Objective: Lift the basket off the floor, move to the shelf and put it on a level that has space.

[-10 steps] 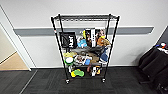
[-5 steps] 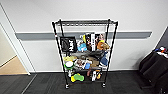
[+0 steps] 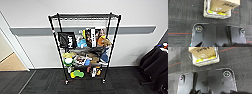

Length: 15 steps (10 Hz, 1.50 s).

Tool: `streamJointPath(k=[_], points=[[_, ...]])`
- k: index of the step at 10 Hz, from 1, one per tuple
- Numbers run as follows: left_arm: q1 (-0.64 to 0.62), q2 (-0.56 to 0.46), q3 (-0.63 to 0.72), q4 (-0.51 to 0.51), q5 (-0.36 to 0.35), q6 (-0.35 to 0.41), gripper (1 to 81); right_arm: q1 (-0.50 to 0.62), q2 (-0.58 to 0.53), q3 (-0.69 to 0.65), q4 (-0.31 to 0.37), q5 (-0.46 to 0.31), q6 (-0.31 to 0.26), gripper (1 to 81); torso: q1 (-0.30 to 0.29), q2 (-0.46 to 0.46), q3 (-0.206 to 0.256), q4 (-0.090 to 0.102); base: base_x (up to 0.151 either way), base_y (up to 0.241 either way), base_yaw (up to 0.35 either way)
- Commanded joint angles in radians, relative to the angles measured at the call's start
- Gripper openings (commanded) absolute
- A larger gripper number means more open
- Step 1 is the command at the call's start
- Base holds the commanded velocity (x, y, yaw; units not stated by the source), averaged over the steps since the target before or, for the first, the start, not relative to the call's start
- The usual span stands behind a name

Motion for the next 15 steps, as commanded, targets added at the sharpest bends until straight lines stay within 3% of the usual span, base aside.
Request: streamJointPath(k=[1, 3, 4, 7, 14, 15], points=[[-0.056, -0.02, 0.002, -0.009, 0.049, -0.003, 81.1, 0.056, -0.024, 0.007, 0.023, -0.048, 0.002, 81.1, 0.063, -0.098, -0.092, 0.0, 0.0, 0.0, 0.0], [-0.065, -0.022, 0.002, -0.03, 0.05, -0.003, 81.1, 0.068, -0.037, 0.01, 0.032, -0.06, 0.002, 81.1, 0.106, -0.166, -0.155, 0.0, 0.0, 0.0, 0.0], [-0.078, -0.022, 0.002, -0.041, 0.056, -0.003, 81.1, 0.078, -0.04, 0.011, 0.03, -0.09, 0.001, 81.1, 0.127, -0.198, -0.092, 0.0, 0.0, 0.0, 0.0], [-0.114, -0.015, 0.002, -0.047, 0.079, -0.003, 81.1, 0.101, -0.05, 0.013, 0.027, -0.135, 0.001, 81.1, 0.179, -0.277, -0.135, 0.0, 0.0, 0.0, 0.0], [-0.139, 0.021, -0.053, -0.045, 0.103, -0.008, 81.1, 0.117, -0.058, 0.014, 0.032, -0.151, 0.001, 81.1, 0.329, -0.515, -0.138, 0.0, 0.0, 0.0, 0.0], [-0.136, 0.024, -0.059, -0.045, 0.107, -0.008, 81.1, 0.117, -0.057, 0.013, 0.034, -0.151, 0.001, 81.1, 0.351, -0.55, -0.197, 0.0, 0.0, 0.0, 0.0]])
